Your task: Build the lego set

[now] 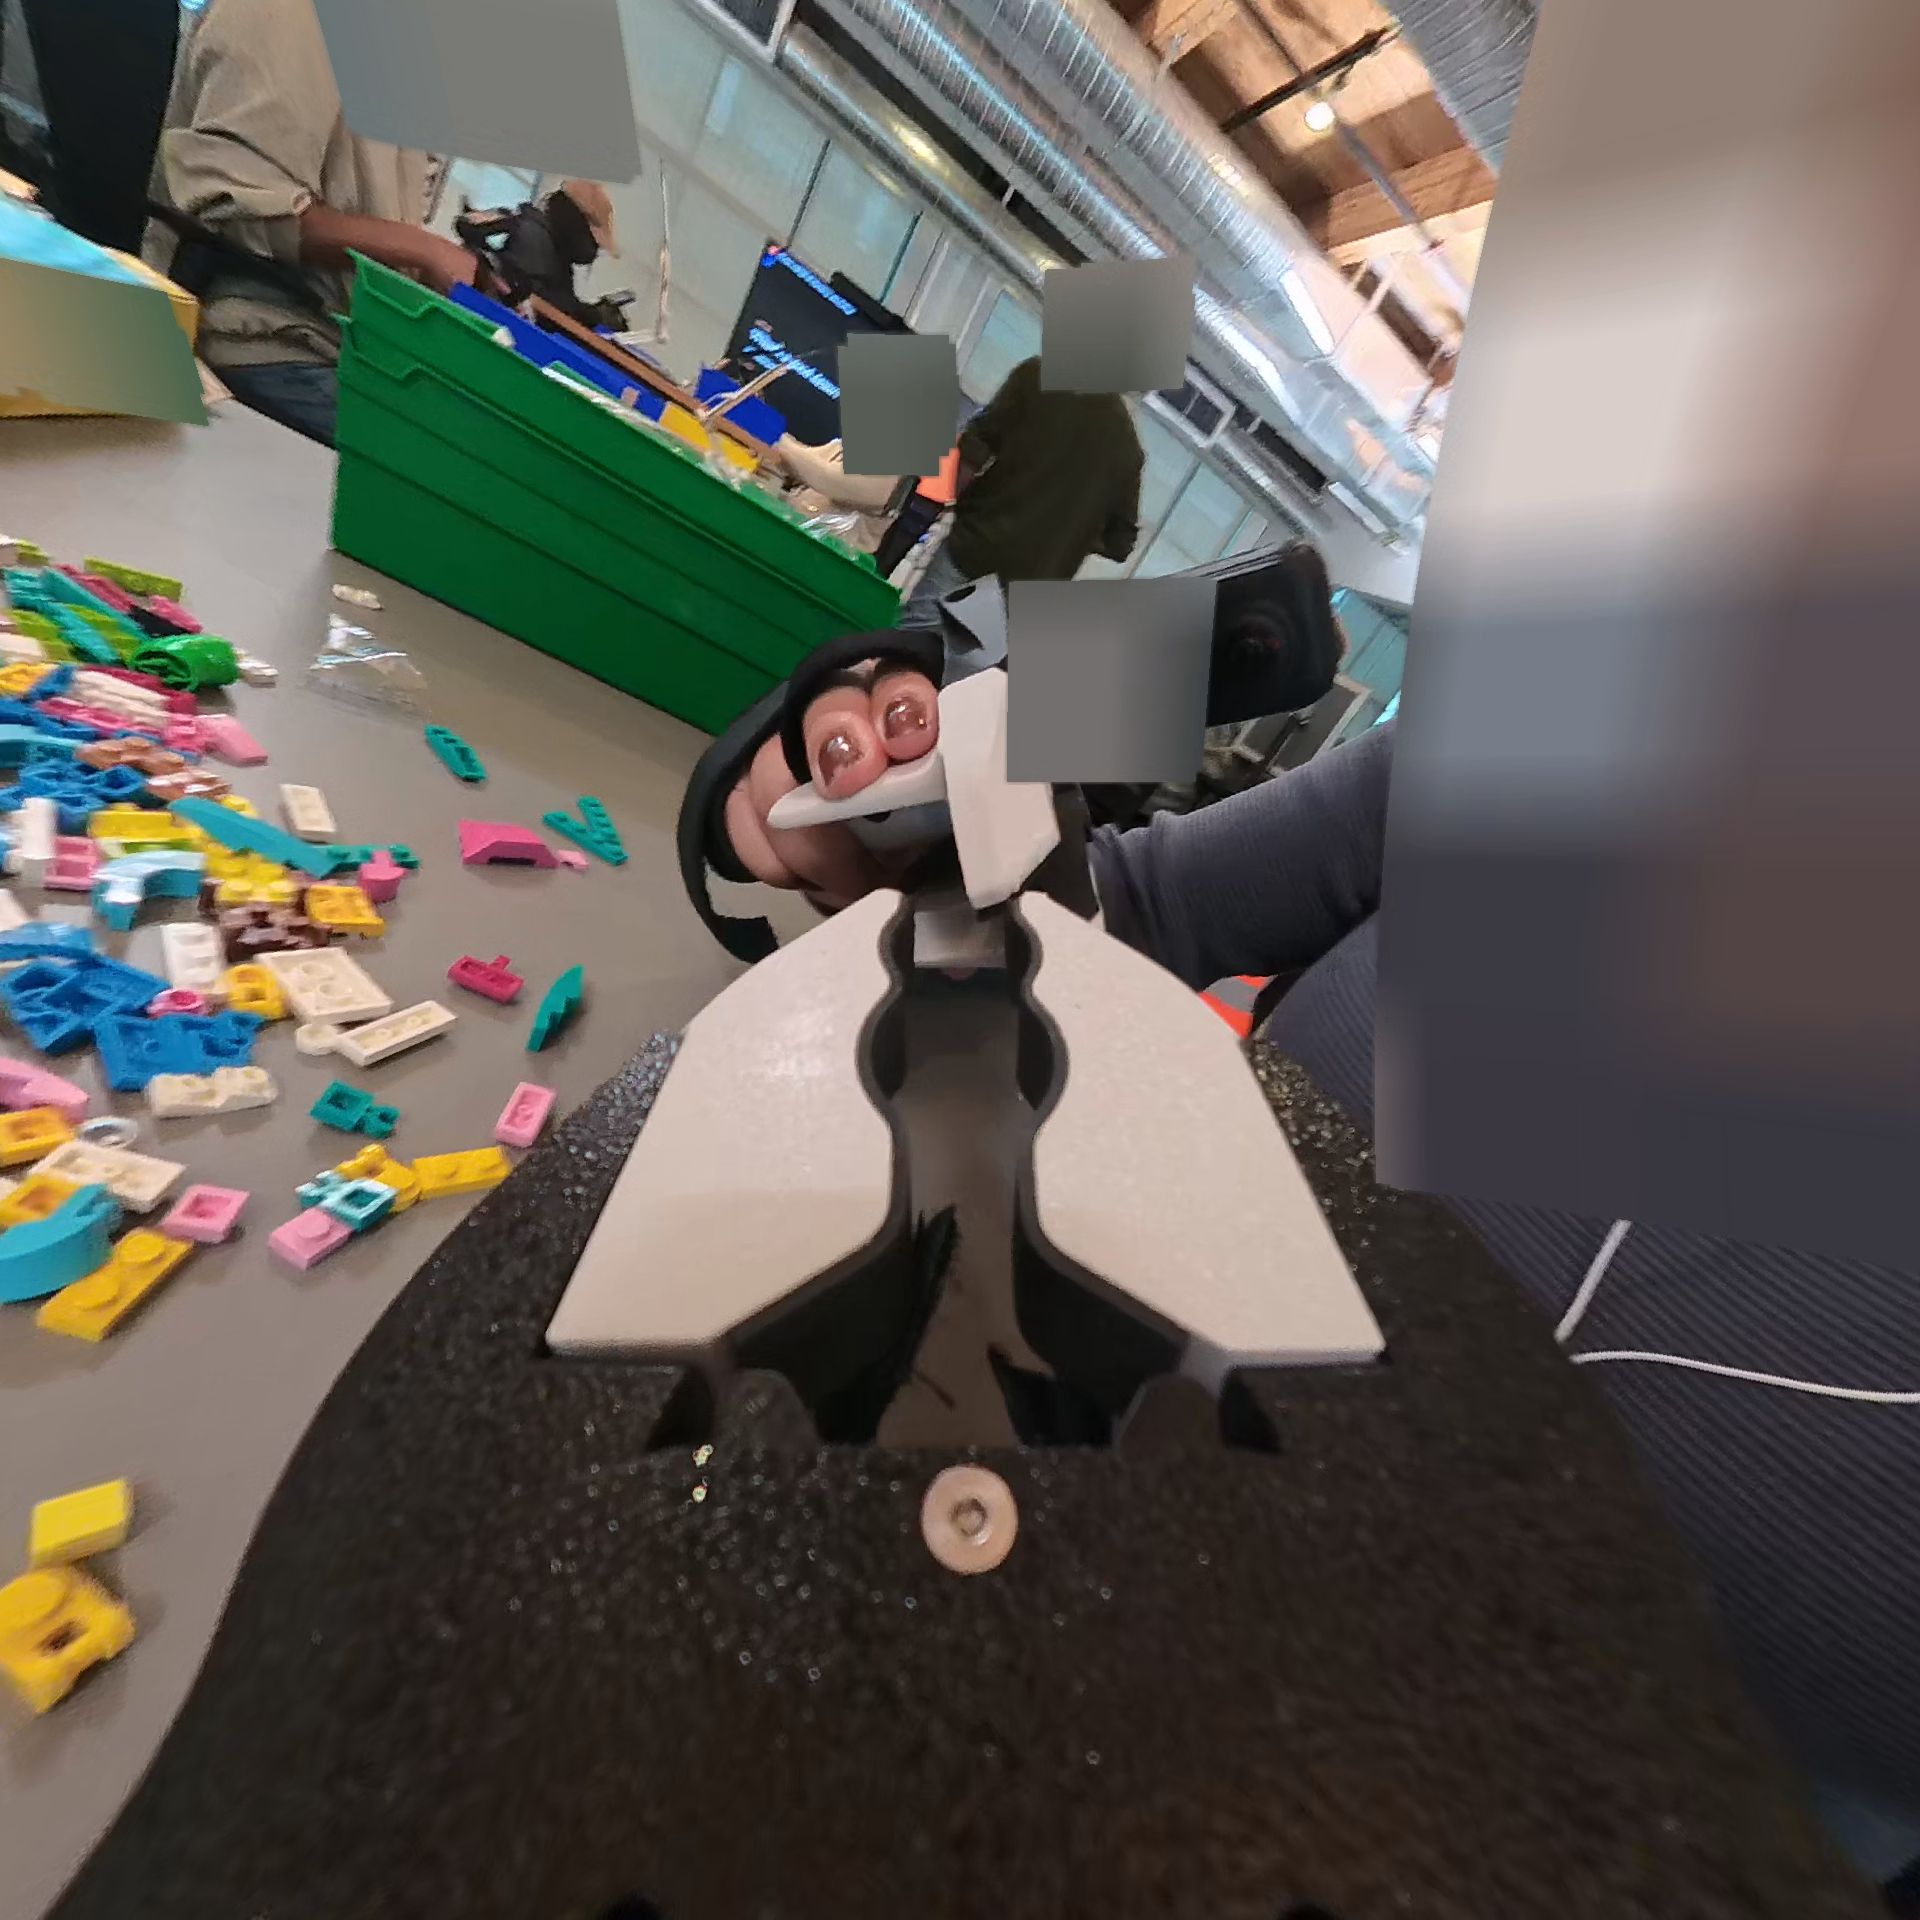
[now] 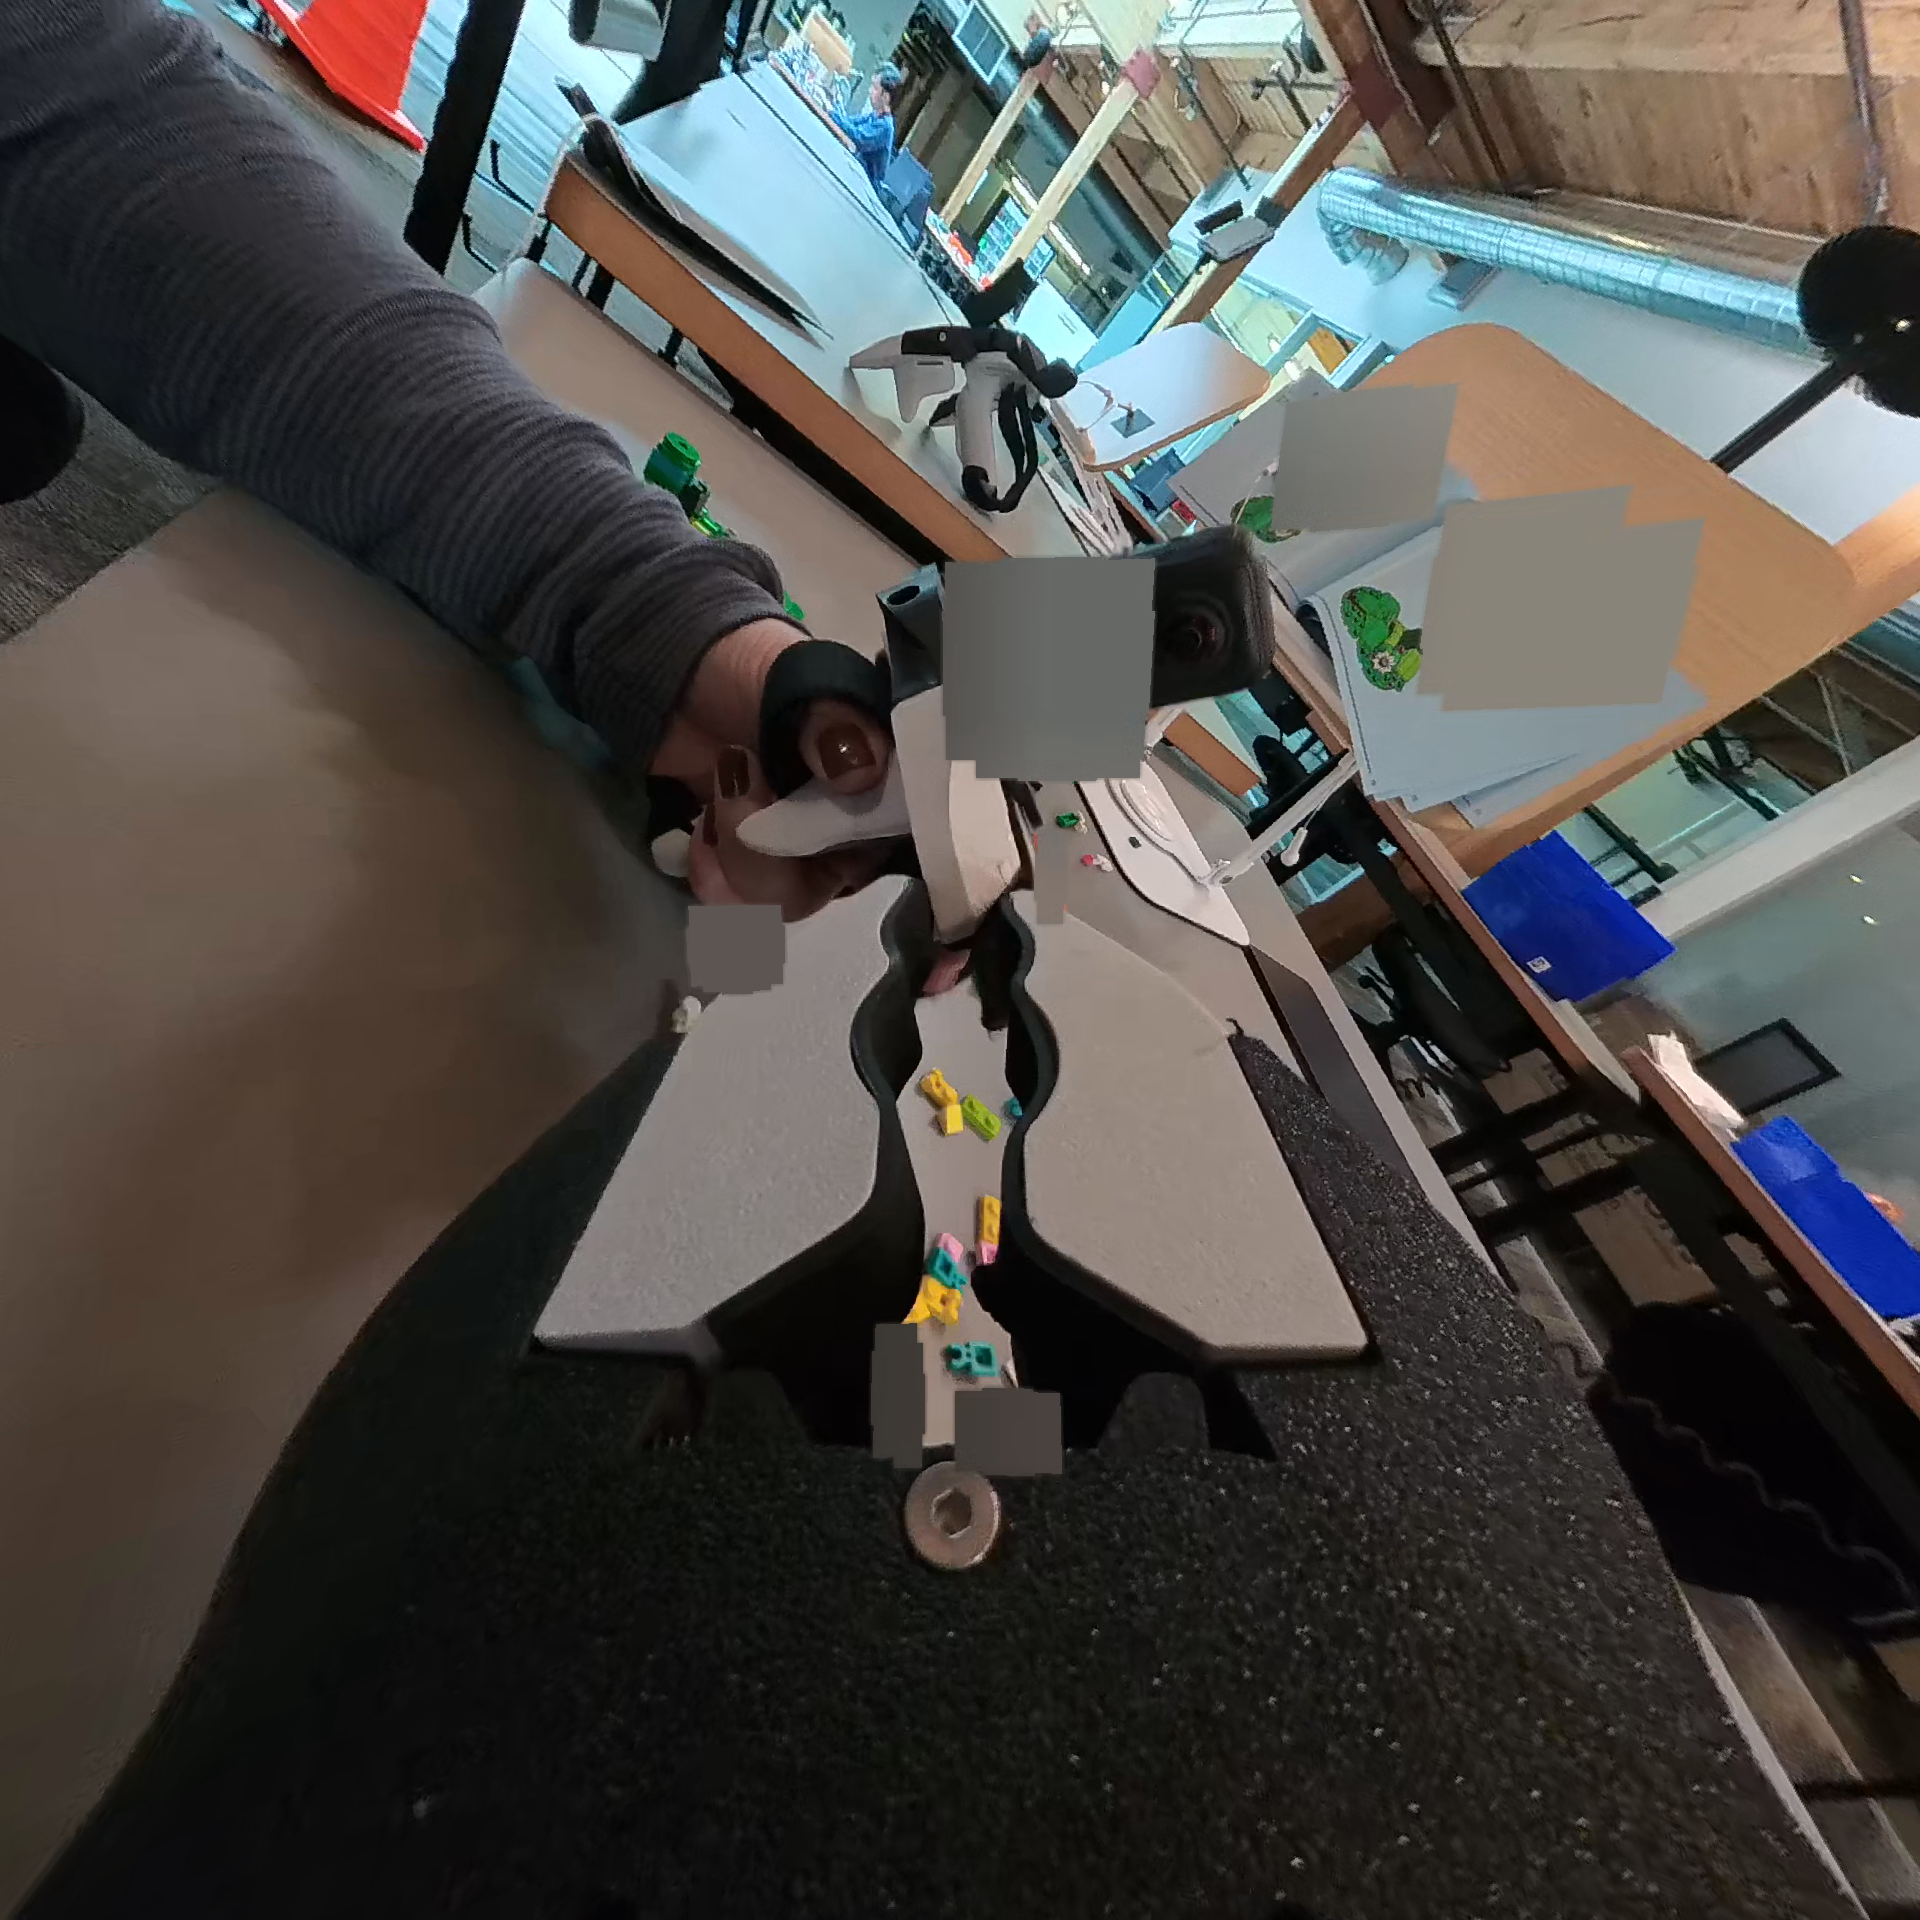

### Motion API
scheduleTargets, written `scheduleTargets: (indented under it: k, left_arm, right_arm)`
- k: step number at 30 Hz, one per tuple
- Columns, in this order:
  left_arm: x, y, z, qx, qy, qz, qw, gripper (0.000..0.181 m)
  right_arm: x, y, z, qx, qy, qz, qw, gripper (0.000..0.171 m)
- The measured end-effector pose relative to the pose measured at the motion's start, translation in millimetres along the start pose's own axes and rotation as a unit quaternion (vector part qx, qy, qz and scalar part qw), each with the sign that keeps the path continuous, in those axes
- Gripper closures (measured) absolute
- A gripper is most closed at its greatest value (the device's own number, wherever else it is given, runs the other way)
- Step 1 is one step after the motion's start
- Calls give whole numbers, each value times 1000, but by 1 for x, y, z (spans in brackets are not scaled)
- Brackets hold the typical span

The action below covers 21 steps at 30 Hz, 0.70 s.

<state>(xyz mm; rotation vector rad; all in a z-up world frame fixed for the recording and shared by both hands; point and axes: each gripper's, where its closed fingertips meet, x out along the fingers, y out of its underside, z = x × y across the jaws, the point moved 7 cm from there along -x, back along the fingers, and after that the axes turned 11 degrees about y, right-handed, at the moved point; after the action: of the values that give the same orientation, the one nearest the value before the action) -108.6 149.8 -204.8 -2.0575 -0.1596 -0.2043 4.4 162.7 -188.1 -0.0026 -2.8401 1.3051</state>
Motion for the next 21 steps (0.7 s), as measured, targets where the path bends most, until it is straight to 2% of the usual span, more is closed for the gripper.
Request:
scheduleTargets:
  k: [1,5,9,12,17,21]
  left_arm:
    - [-1,0,1,3,-10,4,1000,164]
    - [-7,-4,4,23,-52,2,998,162]
    - [-19,-12,5,58,-108,-16,992,159]
    - [-22,-16,3,99,-142,-18,985,159]
    - [-37,-26,3,154,-230,-47,960,161]
    - [-50,-32,3,183,-286,-65,938,163]
  right_arm:
    - [0,2,0,-1,-1,3,1000,159]
    - [-4,13,-9,-1,15,20,1000,161]
    - [-16,25,-33,41,28,46,998,152]
    - [-33,34,-54,76,28,81,993,152]
    - [-57,64,-62,164,-46,220,960,148]
    - [-42,78,-44,214,-96,272,933,153]
